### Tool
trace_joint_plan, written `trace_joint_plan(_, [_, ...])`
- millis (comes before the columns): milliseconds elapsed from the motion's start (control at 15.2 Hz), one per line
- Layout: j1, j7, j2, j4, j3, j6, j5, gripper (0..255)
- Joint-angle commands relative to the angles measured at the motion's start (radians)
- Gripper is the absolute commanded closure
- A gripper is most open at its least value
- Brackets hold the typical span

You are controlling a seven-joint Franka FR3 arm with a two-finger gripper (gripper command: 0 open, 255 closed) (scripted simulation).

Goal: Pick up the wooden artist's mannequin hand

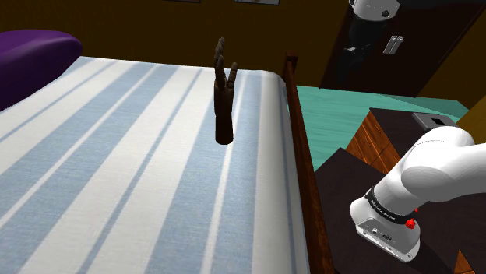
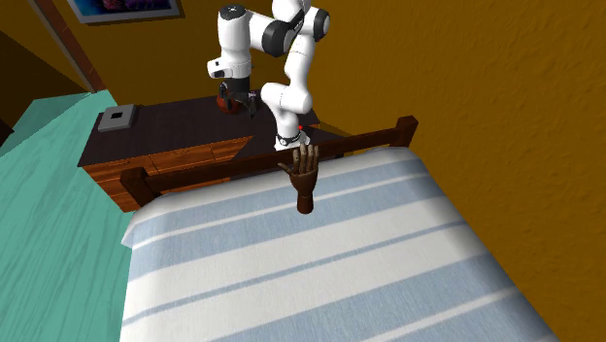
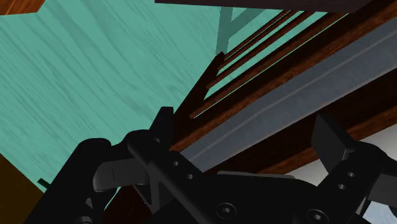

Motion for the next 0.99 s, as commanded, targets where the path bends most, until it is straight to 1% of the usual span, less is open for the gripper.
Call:
trace_joint_plan(0, [0.000,0.000,0.000,0.000,0.000,0.000,0.000,0])
trace_joint_plan(264, [-0.011,0.200,0.048,0.055,0.103,-0.006,0.088,0])
trace_joint_plan(528, [-0.033,0.398,0.122,0.136,0.203,-0.003,0.160,0])
trace_joint_plan(726, [-0.057,0.547,0.193,0.214,0.275,0.003,0.199,0])
trace_joint_plan(924, [-0.085,0.696,0.275,0.305,0.345,0.008,0.222,0])
